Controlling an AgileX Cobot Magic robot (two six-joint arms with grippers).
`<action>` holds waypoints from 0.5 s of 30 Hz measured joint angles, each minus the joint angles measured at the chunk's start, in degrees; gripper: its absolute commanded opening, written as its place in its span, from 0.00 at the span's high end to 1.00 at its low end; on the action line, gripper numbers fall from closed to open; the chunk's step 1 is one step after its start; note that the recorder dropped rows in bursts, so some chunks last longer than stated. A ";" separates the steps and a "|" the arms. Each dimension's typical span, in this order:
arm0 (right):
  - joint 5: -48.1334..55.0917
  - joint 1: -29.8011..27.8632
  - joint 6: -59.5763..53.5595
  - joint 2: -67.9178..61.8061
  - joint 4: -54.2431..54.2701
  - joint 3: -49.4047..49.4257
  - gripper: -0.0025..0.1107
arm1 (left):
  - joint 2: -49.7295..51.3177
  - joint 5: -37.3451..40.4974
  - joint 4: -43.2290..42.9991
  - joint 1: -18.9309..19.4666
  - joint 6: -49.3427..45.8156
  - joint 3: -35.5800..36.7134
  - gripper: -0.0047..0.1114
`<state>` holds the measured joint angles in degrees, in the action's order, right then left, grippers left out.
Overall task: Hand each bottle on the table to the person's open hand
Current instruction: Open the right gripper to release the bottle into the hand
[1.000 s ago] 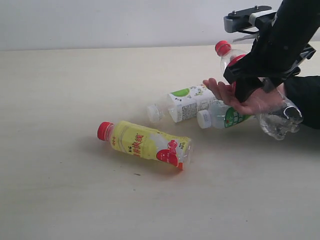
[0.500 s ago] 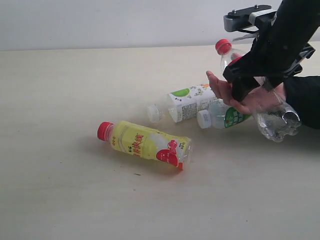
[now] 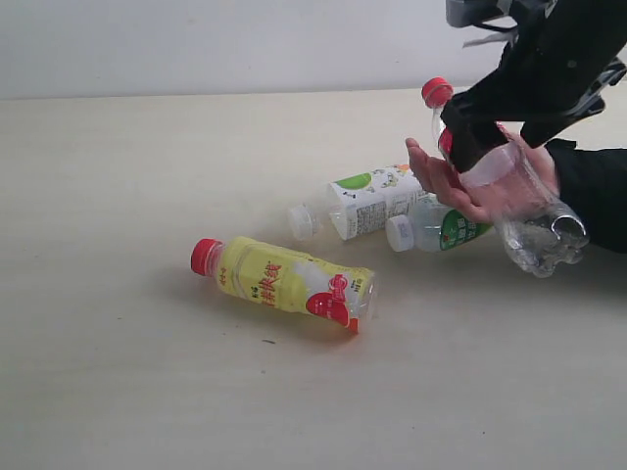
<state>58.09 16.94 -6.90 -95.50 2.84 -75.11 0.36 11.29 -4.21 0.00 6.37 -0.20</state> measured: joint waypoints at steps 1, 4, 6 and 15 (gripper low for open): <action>0.23 0.00 0.00 0.72 0.00 -0.47 0.30 | 0.00 0.00 0.00 0.00 0.00 0.00 0.96; 1.19 0.00 0.00 3.19 0.09 -1.47 0.38 | 0.00 0.00 0.00 0.00 0.00 0.00 0.96; 1.65 0.00 0.00 5.16 0.09 -2.07 0.53 | 0.00 0.00 0.00 0.00 0.00 0.00 0.96; 0.72 -0.10 -3.91 22.77 7.05 1.43 0.98 | 0.00 0.00 0.00 0.00 0.00 0.00 0.96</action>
<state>58.82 16.83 -10.81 -72.73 9.89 -73.68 0.36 11.29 -4.21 0.00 6.37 -0.20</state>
